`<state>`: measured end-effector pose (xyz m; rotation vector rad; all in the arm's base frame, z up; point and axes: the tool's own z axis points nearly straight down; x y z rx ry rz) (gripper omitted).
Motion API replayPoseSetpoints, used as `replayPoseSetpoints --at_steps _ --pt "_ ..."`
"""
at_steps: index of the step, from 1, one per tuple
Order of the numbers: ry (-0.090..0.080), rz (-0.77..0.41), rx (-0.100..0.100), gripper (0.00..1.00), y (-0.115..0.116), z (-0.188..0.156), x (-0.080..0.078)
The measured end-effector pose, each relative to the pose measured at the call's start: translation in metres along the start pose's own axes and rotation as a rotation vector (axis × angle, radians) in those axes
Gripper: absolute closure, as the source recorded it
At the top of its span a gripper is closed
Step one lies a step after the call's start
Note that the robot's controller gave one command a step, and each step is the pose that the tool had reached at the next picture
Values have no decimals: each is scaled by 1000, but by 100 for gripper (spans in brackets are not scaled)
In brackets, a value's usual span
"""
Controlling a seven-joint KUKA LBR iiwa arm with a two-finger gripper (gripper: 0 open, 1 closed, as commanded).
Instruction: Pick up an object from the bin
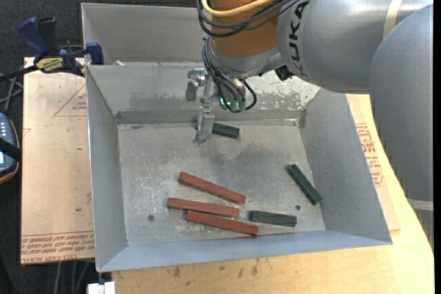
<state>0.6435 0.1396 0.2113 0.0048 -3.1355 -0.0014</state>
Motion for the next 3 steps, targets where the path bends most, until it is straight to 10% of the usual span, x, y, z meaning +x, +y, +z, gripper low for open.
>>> replayPoseSetpoints --at_steps 1,2,3 --pt "-8 3 -1 100 -1 -5 -2" --pt "-8 3 -1 100 -1 -5 -2" --pt "-5 -114 -1 0 47 60 3"
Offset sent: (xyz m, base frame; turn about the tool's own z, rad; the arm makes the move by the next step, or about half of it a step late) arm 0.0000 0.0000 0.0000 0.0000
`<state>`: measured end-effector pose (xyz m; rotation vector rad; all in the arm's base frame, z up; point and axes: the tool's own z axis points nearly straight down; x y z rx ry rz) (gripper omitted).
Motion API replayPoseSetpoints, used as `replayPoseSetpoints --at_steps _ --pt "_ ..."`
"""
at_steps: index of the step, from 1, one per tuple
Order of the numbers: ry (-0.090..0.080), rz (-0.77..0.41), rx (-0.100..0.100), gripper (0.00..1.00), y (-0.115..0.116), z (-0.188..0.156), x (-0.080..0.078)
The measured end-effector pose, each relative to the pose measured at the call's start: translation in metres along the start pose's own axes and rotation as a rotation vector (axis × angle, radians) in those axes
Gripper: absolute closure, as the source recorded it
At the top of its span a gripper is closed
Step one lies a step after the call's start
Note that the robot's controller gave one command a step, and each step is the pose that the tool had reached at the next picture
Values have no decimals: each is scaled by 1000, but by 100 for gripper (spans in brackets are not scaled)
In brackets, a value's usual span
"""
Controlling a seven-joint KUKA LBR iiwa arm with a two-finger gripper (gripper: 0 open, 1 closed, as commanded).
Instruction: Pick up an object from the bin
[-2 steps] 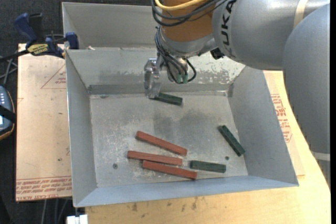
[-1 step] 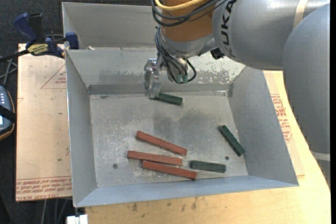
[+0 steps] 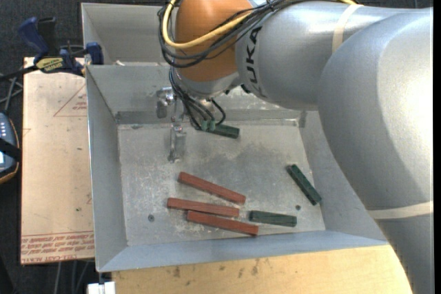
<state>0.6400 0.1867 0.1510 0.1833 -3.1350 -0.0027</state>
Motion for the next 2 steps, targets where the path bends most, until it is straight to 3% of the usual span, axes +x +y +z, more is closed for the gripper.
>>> replayPoseSetpoints --at_steps 1,2 --pt "-2 1 0 0 -1 -1 -1" --pt "-11 -102 0 0 -6 14 30"
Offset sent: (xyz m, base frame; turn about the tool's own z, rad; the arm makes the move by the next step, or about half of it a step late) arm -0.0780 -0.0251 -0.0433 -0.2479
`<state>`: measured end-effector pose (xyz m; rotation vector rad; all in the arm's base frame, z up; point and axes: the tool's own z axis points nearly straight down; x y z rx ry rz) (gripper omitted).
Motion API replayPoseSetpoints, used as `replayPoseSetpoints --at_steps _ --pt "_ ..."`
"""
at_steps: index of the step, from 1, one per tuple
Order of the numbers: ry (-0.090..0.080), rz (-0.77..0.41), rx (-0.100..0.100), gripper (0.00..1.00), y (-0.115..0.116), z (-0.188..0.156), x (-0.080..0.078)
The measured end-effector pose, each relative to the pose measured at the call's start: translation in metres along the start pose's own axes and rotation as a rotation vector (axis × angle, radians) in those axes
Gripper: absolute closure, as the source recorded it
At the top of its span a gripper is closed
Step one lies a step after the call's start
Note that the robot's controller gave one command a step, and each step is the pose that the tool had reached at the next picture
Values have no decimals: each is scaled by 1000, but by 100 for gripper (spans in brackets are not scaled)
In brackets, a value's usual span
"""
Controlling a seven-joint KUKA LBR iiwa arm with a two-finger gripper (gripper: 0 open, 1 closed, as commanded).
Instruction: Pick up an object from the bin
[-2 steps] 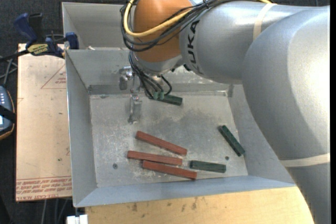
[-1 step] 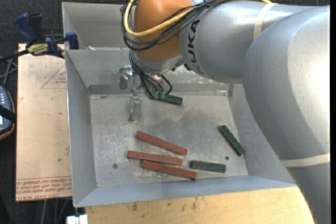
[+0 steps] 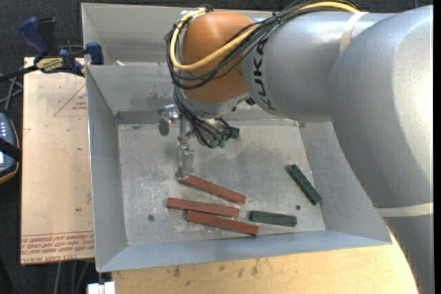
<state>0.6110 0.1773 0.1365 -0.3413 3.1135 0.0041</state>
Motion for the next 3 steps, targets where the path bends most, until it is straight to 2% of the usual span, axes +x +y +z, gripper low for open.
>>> replayPoseSetpoints --at_steps 1,2,3 --pt "8 -116 -1 0 -30 45 33" --pt "17 -122 0 0 -36 43 51" --pt "10 -160 -1 100 -23 63 70"
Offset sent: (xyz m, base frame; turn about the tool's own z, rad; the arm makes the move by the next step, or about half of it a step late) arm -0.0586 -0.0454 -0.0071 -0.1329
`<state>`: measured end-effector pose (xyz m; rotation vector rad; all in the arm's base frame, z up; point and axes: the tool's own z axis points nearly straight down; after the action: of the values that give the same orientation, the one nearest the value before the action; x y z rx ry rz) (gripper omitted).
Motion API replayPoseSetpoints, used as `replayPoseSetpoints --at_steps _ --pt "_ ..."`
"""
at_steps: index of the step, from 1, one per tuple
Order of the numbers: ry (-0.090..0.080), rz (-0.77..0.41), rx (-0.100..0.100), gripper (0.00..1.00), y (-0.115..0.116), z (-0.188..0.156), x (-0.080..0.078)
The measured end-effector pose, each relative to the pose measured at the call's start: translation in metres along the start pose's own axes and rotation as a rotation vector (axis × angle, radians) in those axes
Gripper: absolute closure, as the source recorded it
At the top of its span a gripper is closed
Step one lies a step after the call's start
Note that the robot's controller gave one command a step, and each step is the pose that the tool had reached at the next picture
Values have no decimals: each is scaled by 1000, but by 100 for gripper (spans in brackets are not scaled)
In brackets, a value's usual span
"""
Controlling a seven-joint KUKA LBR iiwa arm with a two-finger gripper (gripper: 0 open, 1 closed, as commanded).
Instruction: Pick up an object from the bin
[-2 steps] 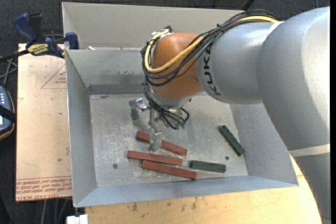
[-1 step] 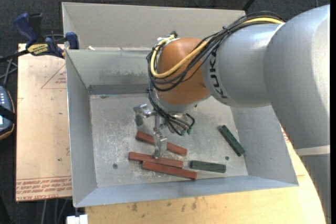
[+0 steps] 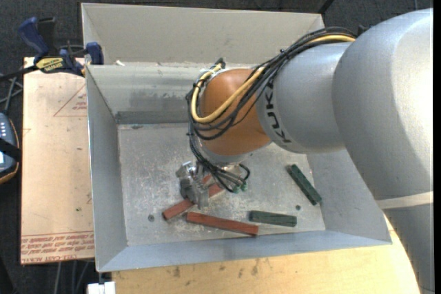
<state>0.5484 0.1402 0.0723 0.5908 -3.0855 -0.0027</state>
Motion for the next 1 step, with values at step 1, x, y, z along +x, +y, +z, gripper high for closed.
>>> replayPoseSetpoints --at_steps 1 --pt "0 0 0 100 0 0 0"
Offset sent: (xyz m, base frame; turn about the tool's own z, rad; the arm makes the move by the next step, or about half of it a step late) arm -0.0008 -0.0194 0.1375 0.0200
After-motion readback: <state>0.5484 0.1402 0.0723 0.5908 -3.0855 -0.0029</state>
